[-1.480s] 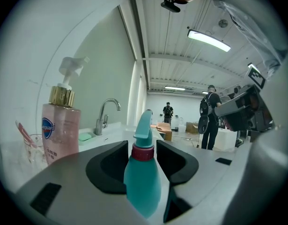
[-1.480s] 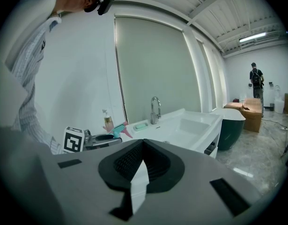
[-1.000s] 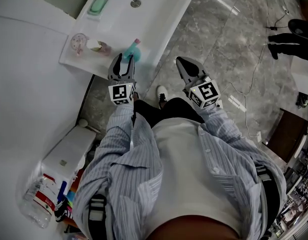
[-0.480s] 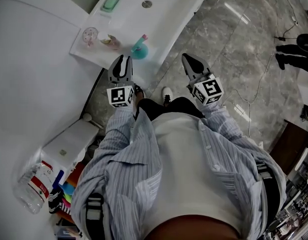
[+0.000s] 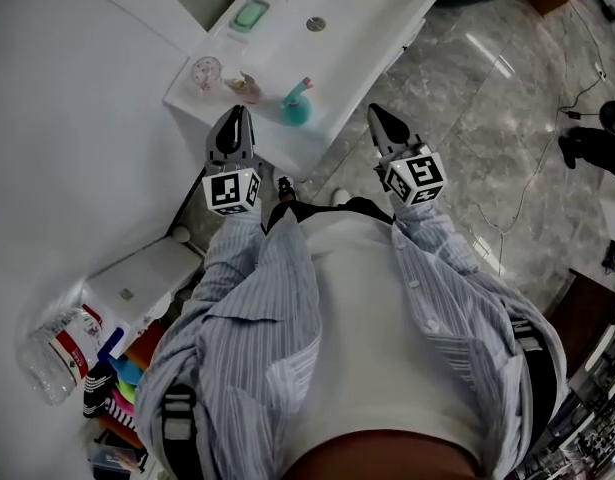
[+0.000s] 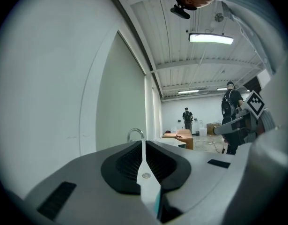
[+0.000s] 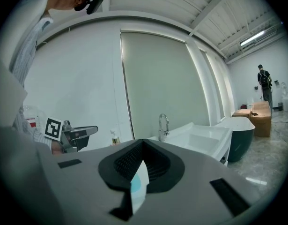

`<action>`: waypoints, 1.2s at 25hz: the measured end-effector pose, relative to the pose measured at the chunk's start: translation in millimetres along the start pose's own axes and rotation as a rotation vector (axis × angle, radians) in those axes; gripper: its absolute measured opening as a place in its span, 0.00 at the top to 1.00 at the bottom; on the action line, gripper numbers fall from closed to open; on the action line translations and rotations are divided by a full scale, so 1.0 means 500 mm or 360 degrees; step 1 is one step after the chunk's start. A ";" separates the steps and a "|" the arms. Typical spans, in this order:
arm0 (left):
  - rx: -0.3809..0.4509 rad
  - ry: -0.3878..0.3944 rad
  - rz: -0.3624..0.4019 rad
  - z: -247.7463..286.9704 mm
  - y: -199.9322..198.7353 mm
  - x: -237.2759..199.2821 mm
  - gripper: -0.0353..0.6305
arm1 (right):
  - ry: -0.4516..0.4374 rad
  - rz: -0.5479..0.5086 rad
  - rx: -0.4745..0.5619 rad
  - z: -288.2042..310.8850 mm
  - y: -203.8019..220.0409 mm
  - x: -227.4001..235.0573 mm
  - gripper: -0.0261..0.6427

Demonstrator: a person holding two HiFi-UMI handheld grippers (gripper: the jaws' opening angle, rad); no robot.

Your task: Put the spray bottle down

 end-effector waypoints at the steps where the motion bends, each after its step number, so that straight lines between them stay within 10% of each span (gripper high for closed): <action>1: 0.0001 -0.0014 0.0001 -0.002 -0.007 -0.007 0.92 | -0.0002 0.0001 0.0010 0.005 -0.007 -0.002 0.94; 30: 0.0031 -0.0049 -0.0024 0.025 -0.044 -0.068 0.94 | 0.0037 -0.0035 0.0056 0.086 -0.055 -0.012 0.94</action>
Point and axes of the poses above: the fingertips, and each gripper's own axes: z forward along the fingers, x to its right, y out of its underside, the point moved 3 cm from there along -z, backward along the fingers
